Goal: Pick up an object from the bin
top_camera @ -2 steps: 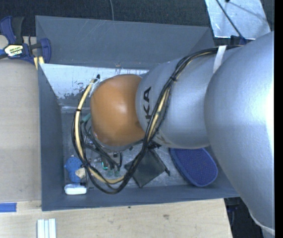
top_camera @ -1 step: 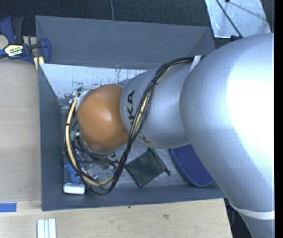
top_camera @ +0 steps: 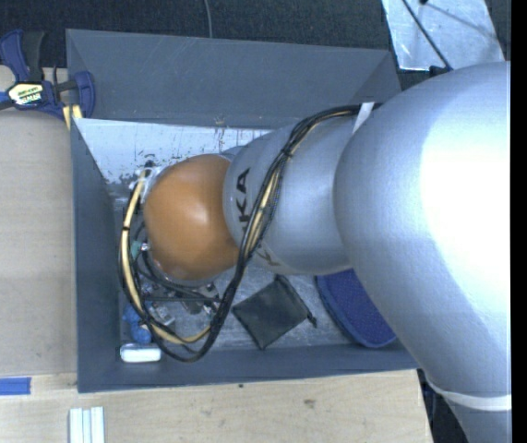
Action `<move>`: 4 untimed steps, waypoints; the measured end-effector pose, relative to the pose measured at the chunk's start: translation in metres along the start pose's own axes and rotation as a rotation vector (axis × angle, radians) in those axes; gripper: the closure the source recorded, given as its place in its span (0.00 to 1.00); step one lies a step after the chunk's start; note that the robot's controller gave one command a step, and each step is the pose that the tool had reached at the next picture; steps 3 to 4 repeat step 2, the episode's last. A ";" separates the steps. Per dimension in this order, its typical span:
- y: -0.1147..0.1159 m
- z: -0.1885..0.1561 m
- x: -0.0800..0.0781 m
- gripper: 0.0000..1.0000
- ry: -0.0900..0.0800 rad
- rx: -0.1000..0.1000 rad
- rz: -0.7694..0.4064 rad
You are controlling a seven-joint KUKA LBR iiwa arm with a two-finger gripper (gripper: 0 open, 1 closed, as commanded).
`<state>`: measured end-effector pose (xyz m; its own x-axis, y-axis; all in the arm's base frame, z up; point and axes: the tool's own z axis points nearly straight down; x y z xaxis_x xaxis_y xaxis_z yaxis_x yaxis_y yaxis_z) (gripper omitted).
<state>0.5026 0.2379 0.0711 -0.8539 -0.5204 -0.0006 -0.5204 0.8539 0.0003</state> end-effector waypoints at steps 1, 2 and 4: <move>-0.011 -0.124 -0.001 1.00 -0.011 0.002 -0.029; -0.012 -0.212 0.002 1.00 -0.012 0.002 -0.026; -0.012 -0.212 0.002 1.00 -0.012 0.002 -0.026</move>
Offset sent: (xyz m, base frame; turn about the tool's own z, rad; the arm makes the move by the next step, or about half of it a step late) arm 0.0033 -0.0092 0.1187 -0.0307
